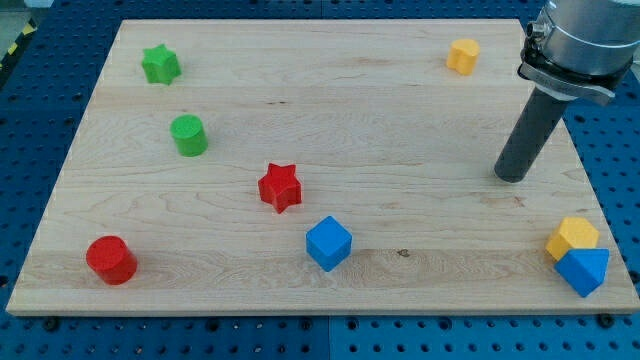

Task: Place the arm at the center right side of the board

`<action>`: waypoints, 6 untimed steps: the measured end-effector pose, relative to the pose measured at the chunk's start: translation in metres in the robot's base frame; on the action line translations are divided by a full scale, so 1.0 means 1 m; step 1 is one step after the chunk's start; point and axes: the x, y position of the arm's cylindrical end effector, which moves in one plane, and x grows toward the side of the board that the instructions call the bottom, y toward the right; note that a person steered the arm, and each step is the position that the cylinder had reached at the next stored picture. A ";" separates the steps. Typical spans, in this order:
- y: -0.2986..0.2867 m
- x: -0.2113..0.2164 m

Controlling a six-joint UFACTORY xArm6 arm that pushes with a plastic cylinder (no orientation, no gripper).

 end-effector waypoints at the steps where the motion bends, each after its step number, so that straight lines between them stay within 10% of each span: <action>1: 0.000 0.000; 6: 0.020 -0.066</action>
